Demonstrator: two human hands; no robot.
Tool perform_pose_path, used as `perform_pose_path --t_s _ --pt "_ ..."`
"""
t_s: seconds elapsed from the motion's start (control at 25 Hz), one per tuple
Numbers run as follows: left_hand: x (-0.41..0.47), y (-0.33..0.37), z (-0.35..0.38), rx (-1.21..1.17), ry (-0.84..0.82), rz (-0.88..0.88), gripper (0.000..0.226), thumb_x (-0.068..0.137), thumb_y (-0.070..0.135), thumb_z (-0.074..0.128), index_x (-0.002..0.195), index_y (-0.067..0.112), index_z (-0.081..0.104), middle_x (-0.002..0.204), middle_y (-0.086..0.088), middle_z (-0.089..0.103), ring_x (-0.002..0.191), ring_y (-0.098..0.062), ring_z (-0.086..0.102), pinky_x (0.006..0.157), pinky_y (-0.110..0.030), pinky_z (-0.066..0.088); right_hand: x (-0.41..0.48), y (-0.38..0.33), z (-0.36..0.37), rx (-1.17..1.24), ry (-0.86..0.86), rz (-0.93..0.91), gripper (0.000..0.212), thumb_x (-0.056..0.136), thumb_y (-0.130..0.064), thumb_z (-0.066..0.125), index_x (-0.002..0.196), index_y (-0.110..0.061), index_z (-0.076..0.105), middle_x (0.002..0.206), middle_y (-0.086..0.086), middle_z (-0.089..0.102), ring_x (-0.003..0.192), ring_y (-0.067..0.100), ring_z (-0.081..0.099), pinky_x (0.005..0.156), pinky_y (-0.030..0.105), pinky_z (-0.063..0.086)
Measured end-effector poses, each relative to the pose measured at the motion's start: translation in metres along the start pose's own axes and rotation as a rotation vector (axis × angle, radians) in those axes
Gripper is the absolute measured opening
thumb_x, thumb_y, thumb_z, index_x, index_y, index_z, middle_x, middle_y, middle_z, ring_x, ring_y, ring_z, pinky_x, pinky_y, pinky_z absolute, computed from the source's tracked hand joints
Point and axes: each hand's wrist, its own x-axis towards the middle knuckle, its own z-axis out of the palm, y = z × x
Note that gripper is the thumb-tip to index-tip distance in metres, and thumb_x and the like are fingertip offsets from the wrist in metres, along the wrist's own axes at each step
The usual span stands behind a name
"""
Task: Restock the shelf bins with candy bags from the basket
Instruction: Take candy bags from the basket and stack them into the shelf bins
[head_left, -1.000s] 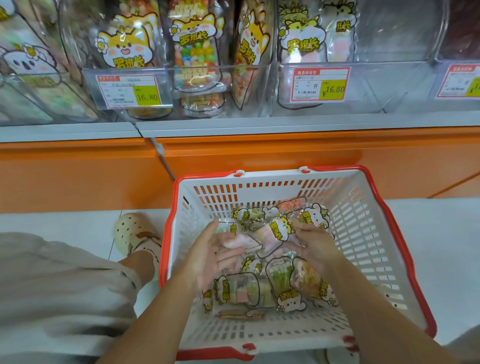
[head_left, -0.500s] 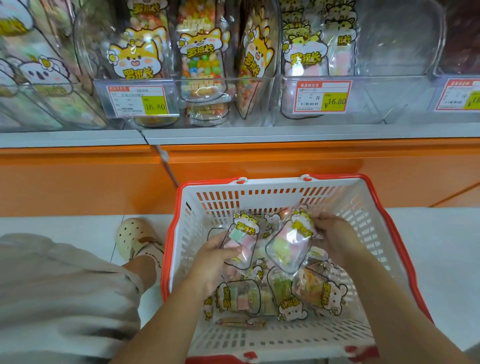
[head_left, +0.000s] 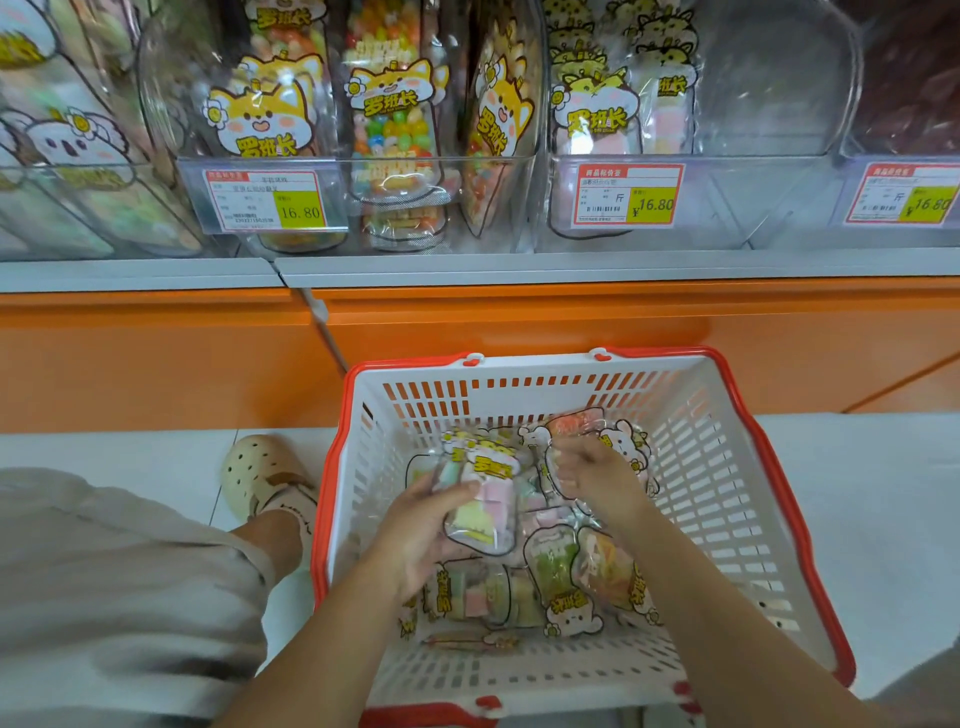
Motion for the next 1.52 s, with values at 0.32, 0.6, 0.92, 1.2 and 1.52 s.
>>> perform_pose_path --t_s 0.32,0.6,0.92,1.2,1.52 --pt "0.010 -0.010 -0.021 -0.063 0.249 -0.010 0.041 0.084 0.010 0.073 0.124 0.014 0.061 0.102 -0.005 0.072 0.071 -0.011 0.070 0.042 -0.019 0.048 0.014 0.049 0.022 -1.112 -0.075 0.117 0.028 0.098 -0.029 0.042 0.114 -0.011 0.057 0.106 0.009 0.065 0.094 0.025 0.062 0.072 0.032 0.052" --pt "0.026 -0.021 -0.028 -0.058 0.254 -0.039 0.031 0.082 0.015 0.076 0.112 0.018 0.069 0.101 -0.004 0.075 0.096 -0.024 0.070 0.072 -0.034 0.056 0.017 0.052 0.028 -1.067 -0.116 0.175 0.060 0.088 -0.045 0.052 0.144 -0.037 0.032 0.140 0.009 0.046 0.127 0.031 0.045 0.097 0.039 0.044" --pt "0.025 -0.024 -0.032 -0.017 0.249 -0.052 0.026 0.077 0.015 0.079 0.103 0.018 0.073 0.099 -0.007 0.076 0.098 -0.029 0.070 0.098 -0.052 0.050 0.014 0.049 0.040 -1.238 0.082 -0.016 0.027 0.089 -0.030 0.061 0.114 -0.021 0.059 0.129 0.007 0.041 0.124 0.027 0.035 0.097 0.036 0.042" --pt "0.005 -0.009 -0.020 0.030 0.256 0.022 0.019 0.085 0.013 0.072 0.105 0.014 0.069 0.082 0.001 0.072 0.071 -0.012 0.065 0.053 -0.023 0.051 -0.006 0.028 0.013 -0.909 0.308 -0.269 0.016 0.097 -0.029 0.046 0.088 -0.021 0.057 0.093 0.001 0.060 0.104 0.023 0.052 0.090 0.037 0.043" --pt "-0.022 0.010 0.018 0.005 0.032 0.072 0.067 0.062 0.040 0.087 0.121 0.023 0.059 0.118 -0.005 0.070 0.114 -0.030 0.062 0.086 -0.049 0.056 -0.053 -0.019 0.008 0.275 -0.053 0.114 0.027 0.094 -0.019 0.057 0.119 -0.008 0.058 0.104 0.010 0.062 0.089 0.022 0.061 0.078 0.038 0.050"
